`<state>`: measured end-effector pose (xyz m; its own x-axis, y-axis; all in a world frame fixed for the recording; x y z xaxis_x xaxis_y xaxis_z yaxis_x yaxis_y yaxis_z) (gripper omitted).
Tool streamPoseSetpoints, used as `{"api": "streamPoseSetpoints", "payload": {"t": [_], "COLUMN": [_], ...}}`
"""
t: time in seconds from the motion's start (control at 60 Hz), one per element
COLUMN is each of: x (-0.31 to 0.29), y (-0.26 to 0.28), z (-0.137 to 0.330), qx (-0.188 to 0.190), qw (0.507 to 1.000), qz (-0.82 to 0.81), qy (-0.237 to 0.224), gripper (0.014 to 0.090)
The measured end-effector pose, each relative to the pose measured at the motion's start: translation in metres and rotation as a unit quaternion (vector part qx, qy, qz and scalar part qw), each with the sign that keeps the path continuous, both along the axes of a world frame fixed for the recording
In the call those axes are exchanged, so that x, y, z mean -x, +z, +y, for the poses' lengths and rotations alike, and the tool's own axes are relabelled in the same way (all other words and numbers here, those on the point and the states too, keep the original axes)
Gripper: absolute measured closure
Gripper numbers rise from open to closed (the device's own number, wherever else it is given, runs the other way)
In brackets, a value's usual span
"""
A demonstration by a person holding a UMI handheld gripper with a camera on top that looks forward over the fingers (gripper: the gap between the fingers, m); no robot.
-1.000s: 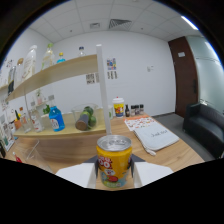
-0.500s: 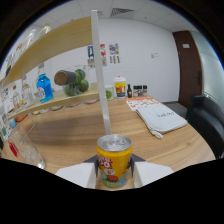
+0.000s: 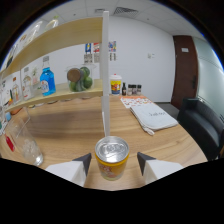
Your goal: Make me a cup of Vodka Sunrise.
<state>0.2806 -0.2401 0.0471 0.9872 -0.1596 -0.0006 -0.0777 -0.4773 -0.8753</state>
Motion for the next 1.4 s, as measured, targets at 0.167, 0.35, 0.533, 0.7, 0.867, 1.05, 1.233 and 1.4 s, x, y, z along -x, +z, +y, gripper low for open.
{"api": "streamPoseSetpoints", "payload": {"t": [0.167, 0.35, 0.533, 0.7, 0.867, 1.05, 1.233, 1.4], "x": [0.021, 0.089, 0.174, 0.23, 0.275, 0.315, 0.33, 0.328], "y": [0.044, 0.086, 0.088, 0.089, 0.132, 0.17, 0.163, 0.147], "z": [-0.025, -0.06, -0.082, -0.079, -0.035, 0.036, 0.1, 0.13], "qx": [-0.017, -0.039, -0.047, -0.047, -0.094, -0.137, -0.123, -0.099], "qw": [1.0, 0.999, 0.998, 0.997, 0.992, 0.986, 0.988, 0.993], "qz": [-0.011, -0.012, 0.008, 0.02, 0.028, 0.032, 0.012, 0.003], "qy": [-0.015, 0.004, 0.032, 0.049, 0.076, 0.095, 0.09, 0.07], "gripper": [0.0194, 0.0197, 0.0193, 0.0183, 0.0192, 0.0228, 0.0336, 0.0605]}}
